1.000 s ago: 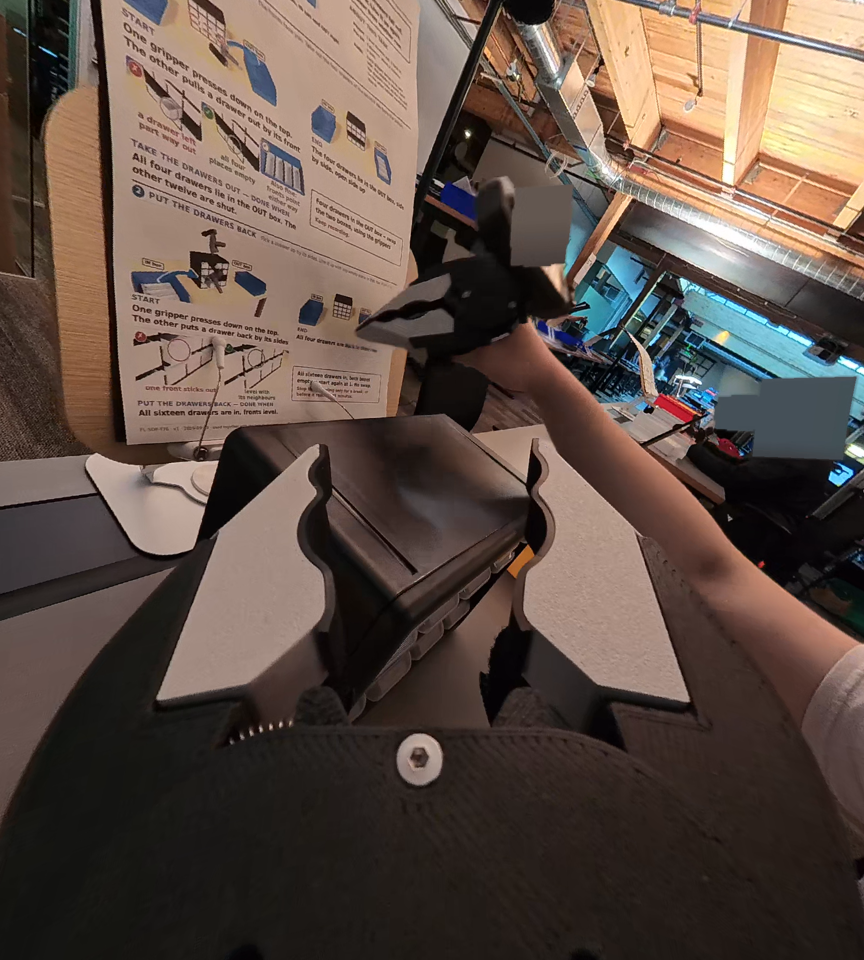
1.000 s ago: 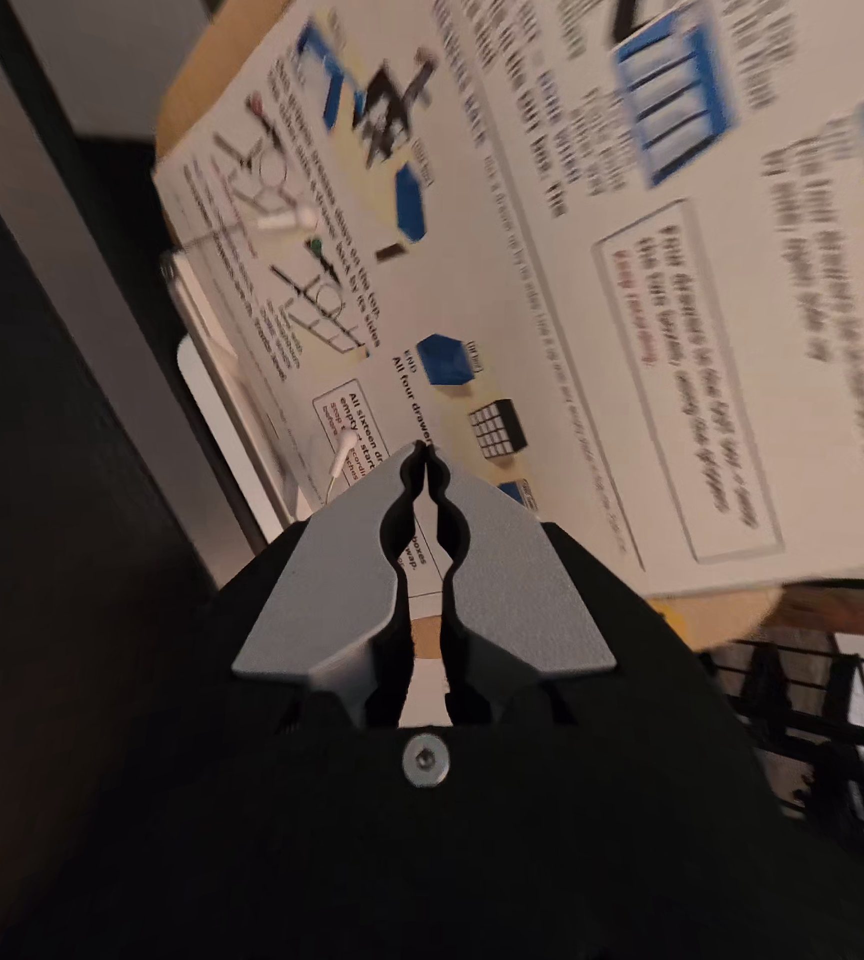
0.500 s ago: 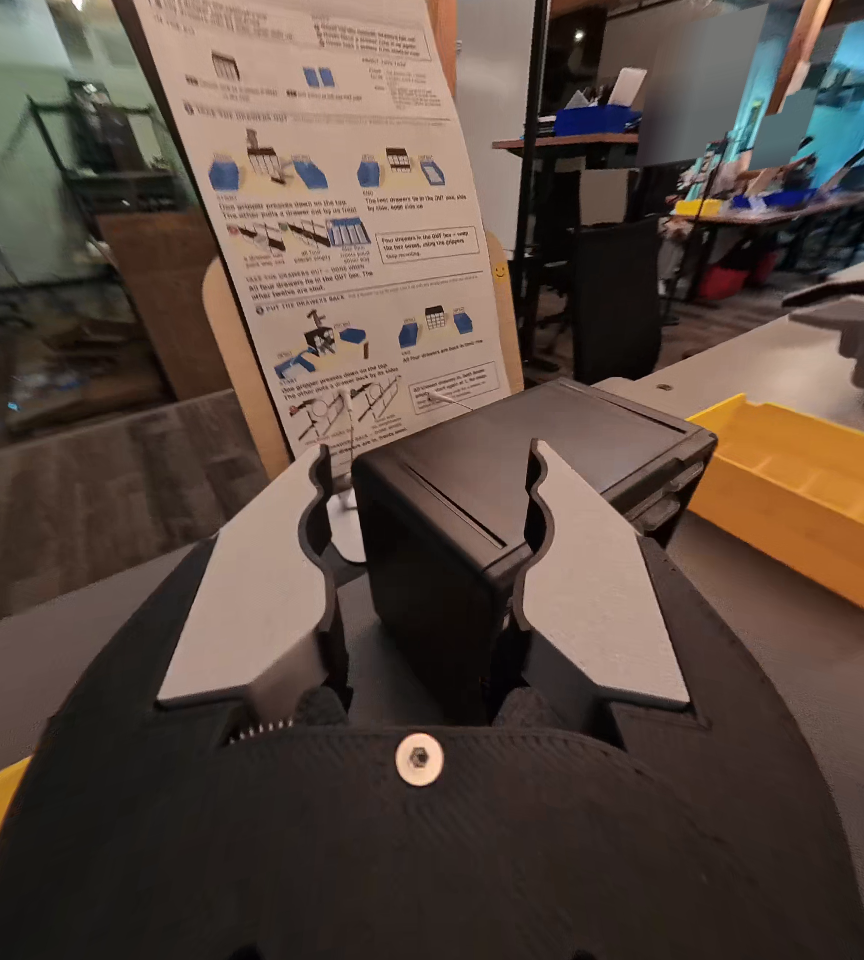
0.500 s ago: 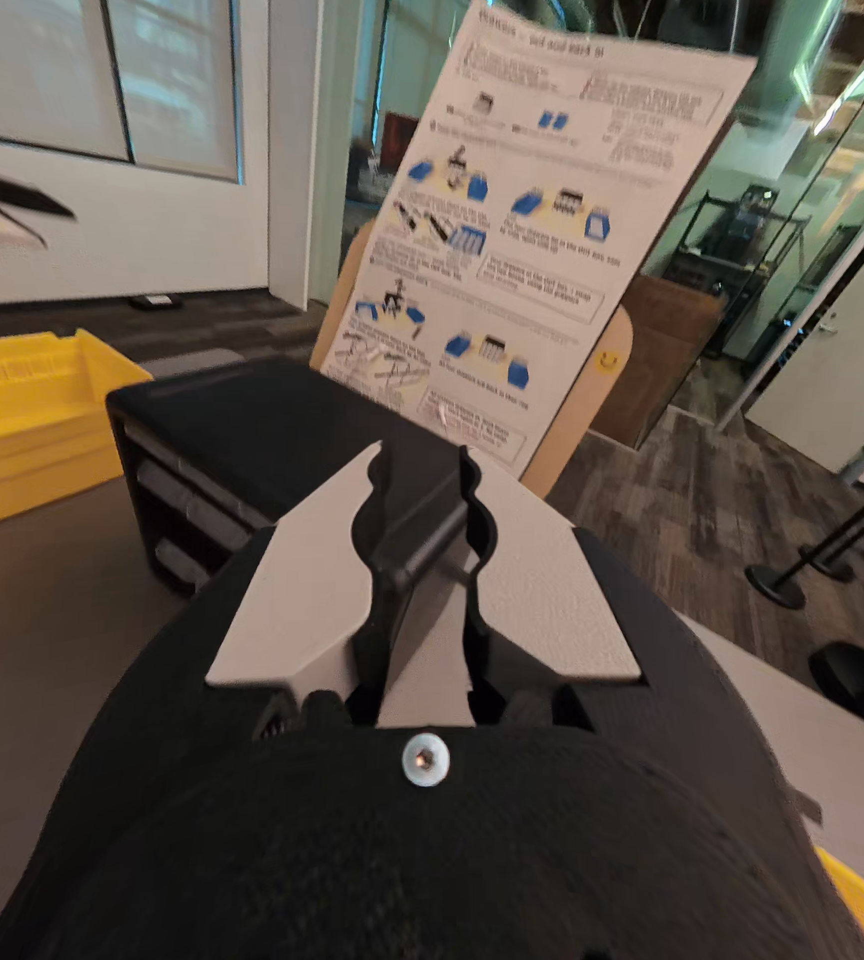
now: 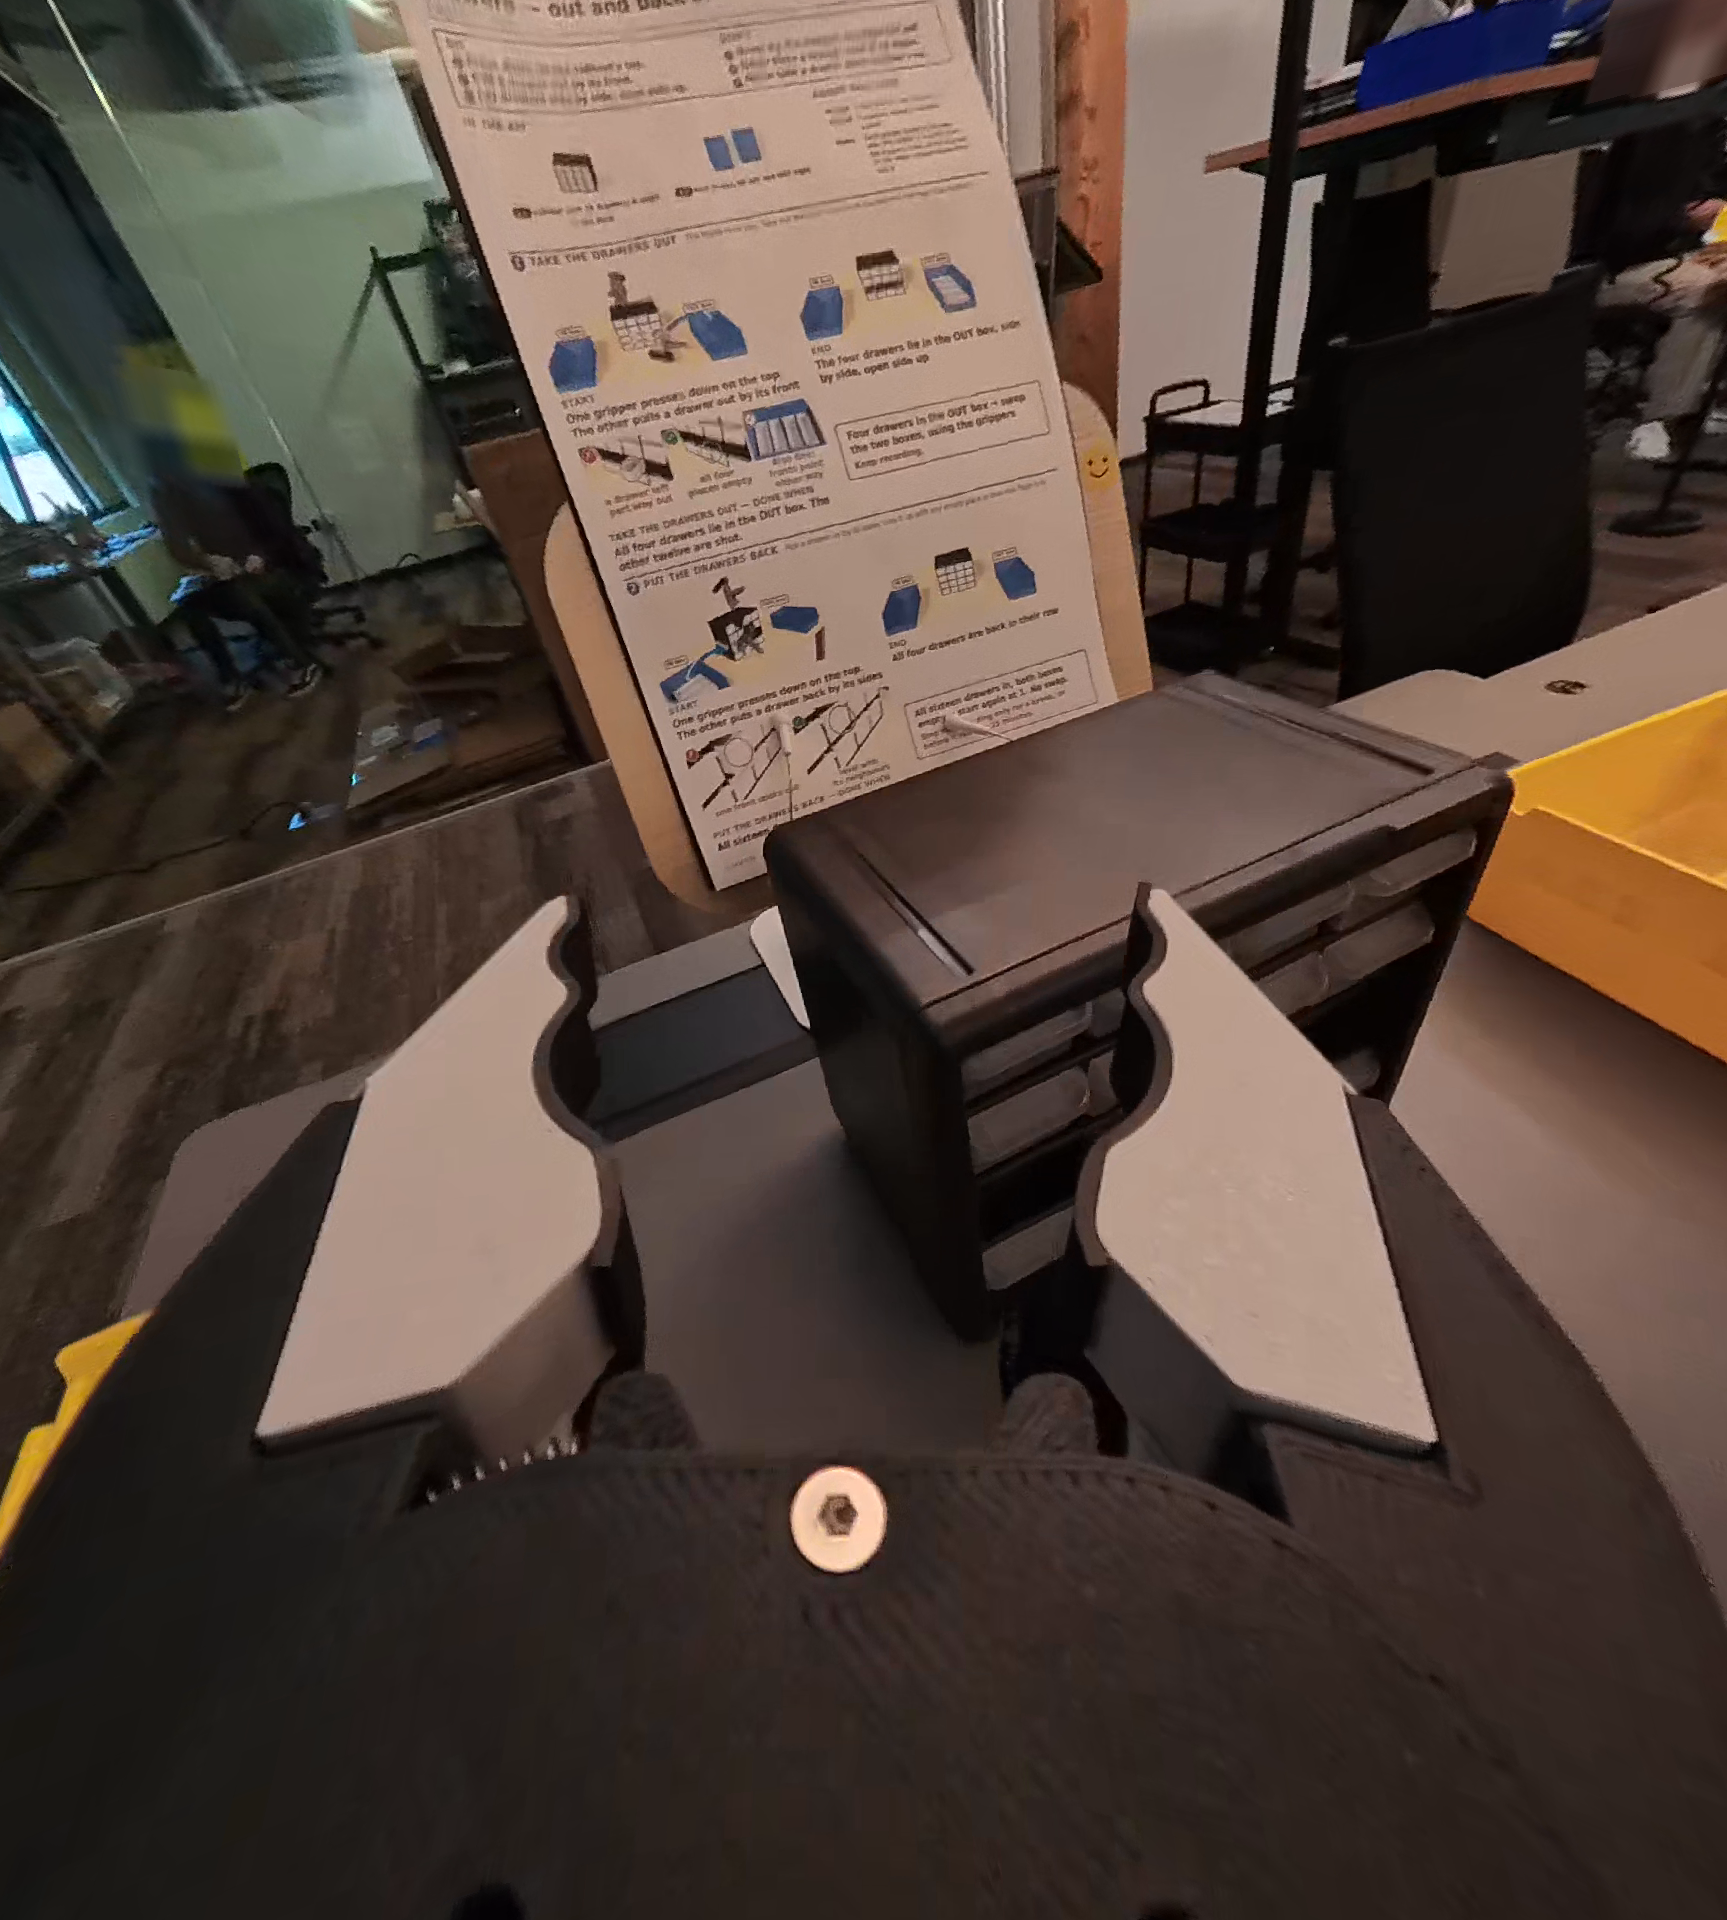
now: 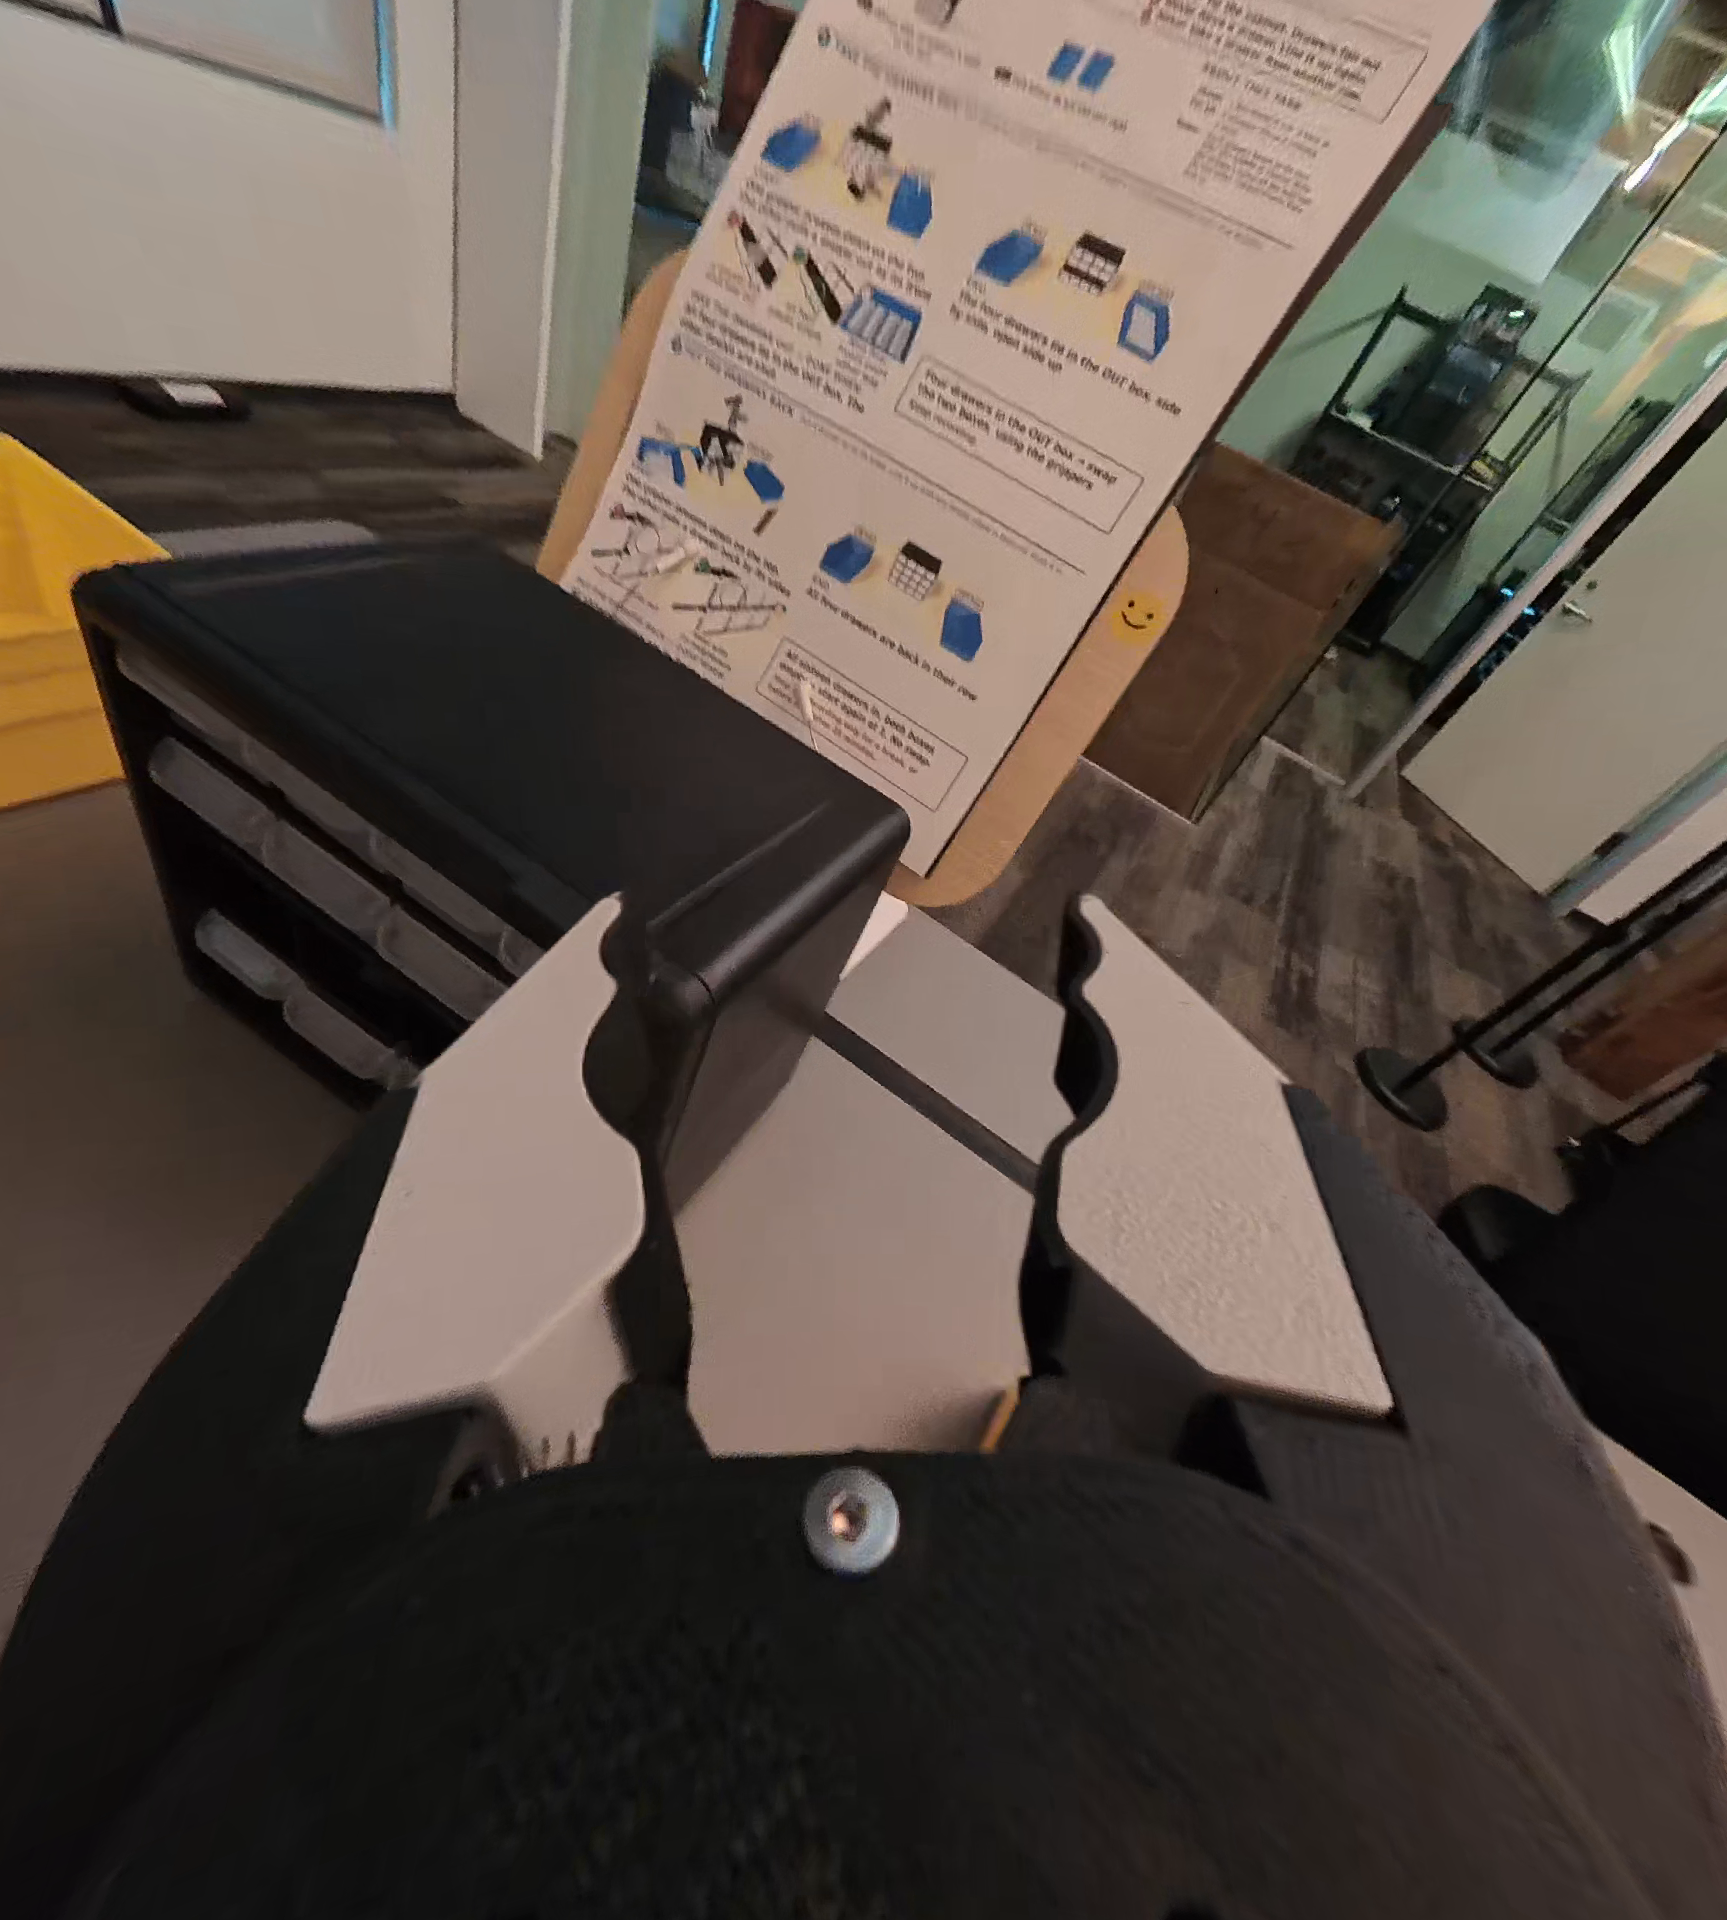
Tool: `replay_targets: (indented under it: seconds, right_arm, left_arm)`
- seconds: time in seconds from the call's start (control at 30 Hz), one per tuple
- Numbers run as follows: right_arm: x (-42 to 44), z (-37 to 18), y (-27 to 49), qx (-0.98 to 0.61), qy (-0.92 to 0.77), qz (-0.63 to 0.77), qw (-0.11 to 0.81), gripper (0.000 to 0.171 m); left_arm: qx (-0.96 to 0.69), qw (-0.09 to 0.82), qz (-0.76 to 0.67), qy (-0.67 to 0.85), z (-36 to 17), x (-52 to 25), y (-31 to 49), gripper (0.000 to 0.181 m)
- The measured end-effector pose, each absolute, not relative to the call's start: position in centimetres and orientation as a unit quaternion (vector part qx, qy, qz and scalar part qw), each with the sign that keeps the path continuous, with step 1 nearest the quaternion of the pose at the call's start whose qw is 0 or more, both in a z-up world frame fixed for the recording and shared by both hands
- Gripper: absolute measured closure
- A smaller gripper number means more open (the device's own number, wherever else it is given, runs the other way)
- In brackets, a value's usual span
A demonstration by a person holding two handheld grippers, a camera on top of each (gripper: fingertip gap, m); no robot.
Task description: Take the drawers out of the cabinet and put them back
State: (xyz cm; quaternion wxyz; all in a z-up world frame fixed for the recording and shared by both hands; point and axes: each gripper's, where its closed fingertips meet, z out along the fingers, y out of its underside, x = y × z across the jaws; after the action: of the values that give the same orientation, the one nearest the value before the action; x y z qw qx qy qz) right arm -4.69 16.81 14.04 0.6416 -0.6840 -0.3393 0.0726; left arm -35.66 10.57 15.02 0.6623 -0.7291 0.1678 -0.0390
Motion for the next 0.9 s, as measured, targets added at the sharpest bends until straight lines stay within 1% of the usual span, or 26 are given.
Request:
replay_targets:
  seconds: [0.07,0.1,0.17,0.27,0.3,0.33,0.37,0.43,0.53,0.67,0.7,0.73,0.8,0.87,0.9]
  right_arm:
    - [-5.0,14.3,16.9,-0.676,-0.343,0.053,0.65,0.09]
    - [-5.4,14.5,16.7,-0.671,-0.347,0.051,0.654,0.093]
    - [-6.4,15.1,15.7,-0.655,-0.36,0.047,0.662,0.115]
    - [-7.4,17.1,13.6,-0.616,-0.365,0.031,0.698,0.15]
    - [-7.7,17.5,12.8,-0.605,-0.367,0.029,0.705,0.161]
    - [-8.1,17.8,12.2,-0.6,-0.368,0.03,0.71,0.169]
    - [-8.5,17.7,11.7,-0.6,-0.372,0.03,0.708,0.171]
    - [-8.9,16.7,11.4,-0.621,-0.379,0.017,0.686,0.171]
    - [-8.5,16.4,11.4,-0.638,-0.362,-0.014,0.679,0.17]
    - [-8.1,16.6,10.4,-0.644,-0.348,-0.017,0.682,0.167]
    - [-8.2,16.8,9.9,-0.632,-0.357,-0.018,0.687,0.167]
    - [-8.1,17.2,9.7,-0.62,-0.364,-0.019,0.695,0.171]
    - [-7.2,17.7,9.9,-0.618,-0.349,-0.014,0.704,0.171]
    - [-6.5,18.3,10.4,-0.614,-0.332,0.01,0.716,0.171]
    - [-6.3,18.5,10.7,-0.612,-0.327,0.028,0.72,0.159]
  left_arm:
    - [-0.744,0.645,-0.037,0.17,13.7,-36.0,10.8,0.08]
    - [-0.746,0.641,-0.035,0.176,13.4,-36.1,10.9,0.08]
    - [-0.729,0.657,-0.035,0.191,14.1,-35.9,10.9,0.085]
    - [-0.713,0.667,-0.064,0.207,14.9,-34.6,10.7,0.106]
    - [-0.712,0.666,-0.075,0.21,14.9,-34.1,10.7,0.11]
    - [-0.711,0.666,-0.083,0.212,14.9,-33.7,10.8,0.117]
    - [-0.711,0.664,-0.09,0.215,14.7,-33.3,10.9,0.126]
    - [-0.724,0.646,-0.095,0.223,13.7,-32.9,11.2,0.134]
    - [-0.742,0.619,-0.098,0.238,12.4,-32.6,11.4,0.155]
    - [-0.731,0.618,-0.122,0.263,12.7,-31.5,10.3,0.181]
    - [-0.727,0.622,-0.123,0.265,12.9,-31.4,10.1,0.181]
    - [-0.724,0.624,-0.121,0.267,13.0,-31.4,10.0,0.181]
    - [-0.723,0.63,-0.109,0.262,13.3,-31.7,9.9,0.181]
    - [-0.721,0.641,-0.099,0.245,14.0,-32.2,9.9,0.174]
    - [-0.719,0.645,-0.099,0.238,14.4,-32.3,9.8,0.171]
